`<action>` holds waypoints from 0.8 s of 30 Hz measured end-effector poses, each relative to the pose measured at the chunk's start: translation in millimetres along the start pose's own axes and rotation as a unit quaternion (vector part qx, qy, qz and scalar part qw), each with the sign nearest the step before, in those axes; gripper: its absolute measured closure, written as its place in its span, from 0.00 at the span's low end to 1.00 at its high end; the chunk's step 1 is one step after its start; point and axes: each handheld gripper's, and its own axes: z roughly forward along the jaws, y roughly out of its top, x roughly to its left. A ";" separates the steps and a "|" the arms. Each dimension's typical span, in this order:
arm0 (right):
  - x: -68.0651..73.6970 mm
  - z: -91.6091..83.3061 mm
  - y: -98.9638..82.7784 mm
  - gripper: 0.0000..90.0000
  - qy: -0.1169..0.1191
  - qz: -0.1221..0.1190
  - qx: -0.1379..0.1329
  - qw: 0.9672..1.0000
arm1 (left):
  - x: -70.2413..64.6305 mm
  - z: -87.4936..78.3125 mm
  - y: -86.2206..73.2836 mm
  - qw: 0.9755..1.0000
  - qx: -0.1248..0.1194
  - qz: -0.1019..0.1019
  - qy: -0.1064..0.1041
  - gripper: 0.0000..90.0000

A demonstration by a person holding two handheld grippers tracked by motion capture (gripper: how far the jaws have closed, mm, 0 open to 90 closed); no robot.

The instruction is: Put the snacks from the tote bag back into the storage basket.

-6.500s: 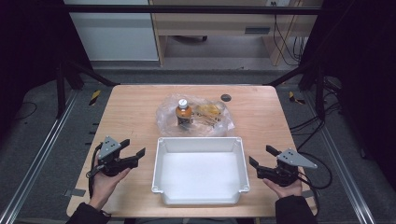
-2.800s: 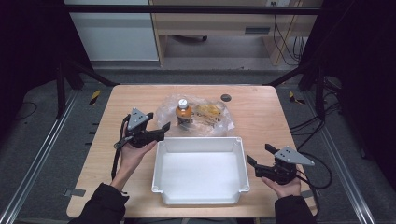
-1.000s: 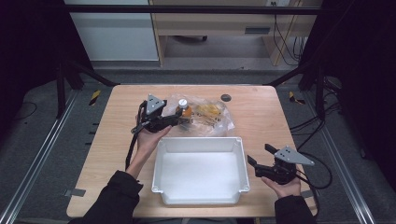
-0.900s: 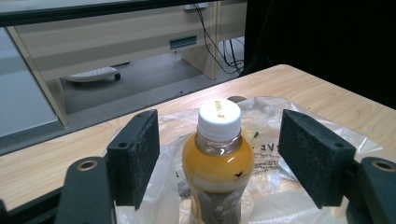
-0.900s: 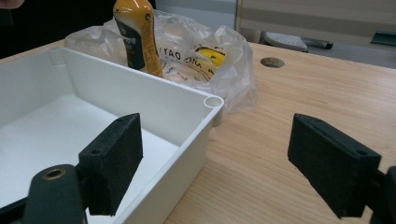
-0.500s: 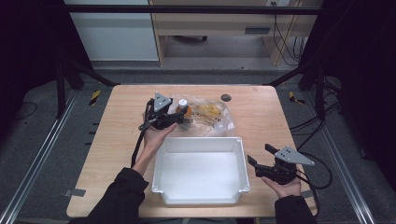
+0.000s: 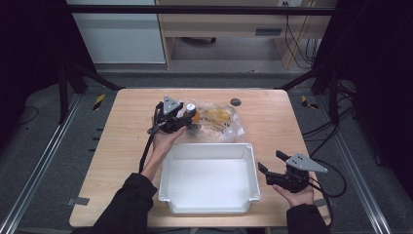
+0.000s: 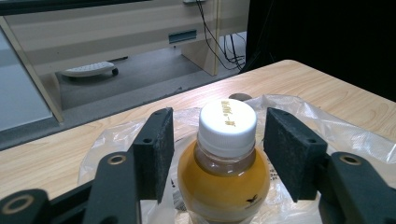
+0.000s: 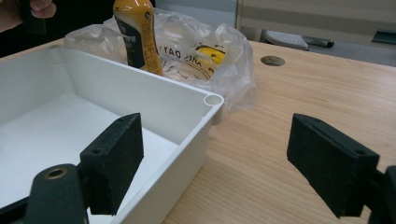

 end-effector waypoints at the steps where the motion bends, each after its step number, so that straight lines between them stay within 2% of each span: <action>1: 0.0 0.1 -0.1 0.21 0.001 0.000 0.001 1.000 | 0.1 0.8 -0.4 1.000 0.000 0.002 0.000 0.50; 24: 0.1 1.6 -0.8 0.21 0.001 -0.003 0.004 1.000 | -5.7 12.0 -4.3 1.000 0.003 0.008 0.001 0.63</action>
